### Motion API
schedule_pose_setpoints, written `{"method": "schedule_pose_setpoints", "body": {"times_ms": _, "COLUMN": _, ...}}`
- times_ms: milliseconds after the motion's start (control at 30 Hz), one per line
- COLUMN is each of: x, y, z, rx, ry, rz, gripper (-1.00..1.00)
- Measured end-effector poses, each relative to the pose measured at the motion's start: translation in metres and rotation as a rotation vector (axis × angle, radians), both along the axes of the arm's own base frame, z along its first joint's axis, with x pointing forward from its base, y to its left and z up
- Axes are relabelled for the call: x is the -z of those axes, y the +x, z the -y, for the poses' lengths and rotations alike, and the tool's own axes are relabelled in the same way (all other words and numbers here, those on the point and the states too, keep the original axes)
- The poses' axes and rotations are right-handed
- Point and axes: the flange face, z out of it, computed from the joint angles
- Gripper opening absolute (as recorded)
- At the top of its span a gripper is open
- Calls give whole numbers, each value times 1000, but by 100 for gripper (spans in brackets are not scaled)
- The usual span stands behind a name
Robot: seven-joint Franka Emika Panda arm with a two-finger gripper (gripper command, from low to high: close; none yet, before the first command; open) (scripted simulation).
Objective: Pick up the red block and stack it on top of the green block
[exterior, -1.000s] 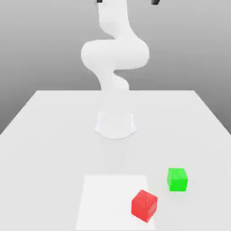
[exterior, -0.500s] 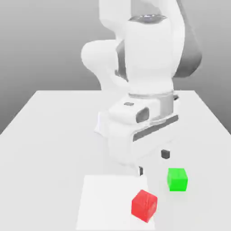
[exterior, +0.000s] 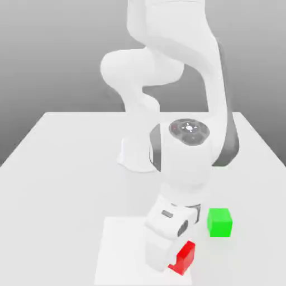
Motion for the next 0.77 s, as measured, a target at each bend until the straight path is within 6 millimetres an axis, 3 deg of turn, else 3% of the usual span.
{"method": "schedule_pose_setpoints", "body": {"times_ms": 167, "x": -52, "y": -1, "z": -1, "rx": -3, "ry": 1, "rz": 0, "gripper": -100}}
{"method": "schedule_pose_setpoints", "body": {"times_ms": 267, "x": -73, "y": -32, "z": -45, "rx": -130, "ry": 7, "rz": -5, "gripper": -100}}
{"method": "schedule_pose_setpoints", "body": {"times_ms": 367, "x": -88, "y": -81, "z": -101, "rx": -316, "ry": 7, "rz": -5, "gripper": -100}}
{"method": "schedule_pose_setpoints", "body": {"times_ms": 400, "x": -92, "y": -95, "z": -109, "rx": -355, "ry": 5, "rz": -4, "gripper": -100}}
{"method": "schedule_pose_setpoints", "body": {"times_ms": 467, "x": -88, "y": -110, "z": -117, "rx": -401, "ry": 3, "rz": -2, "gripper": -100}}
{"method": "schedule_pose_setpoints", "body": {"times_ms": 633, "x": -43, "y": -114, "z": -117, "rx": -409, "ry": 2, "rz": -1, "gripper": -100}}
{"method": "schedule_pose_setpoints", "body": {"times_ms": 667, "x": -35, "y": -115, "z": -116, "rx": -409, "ry": 1, "rz": -1, "gripper": 100}}
{"method": "schedule_pose_setpoints", "body": {"times_ms": 767, "x": -35, "y": -115, "z": -116, "rx": -409, "ry": 1, "rz": -1, "gripper": 100}}
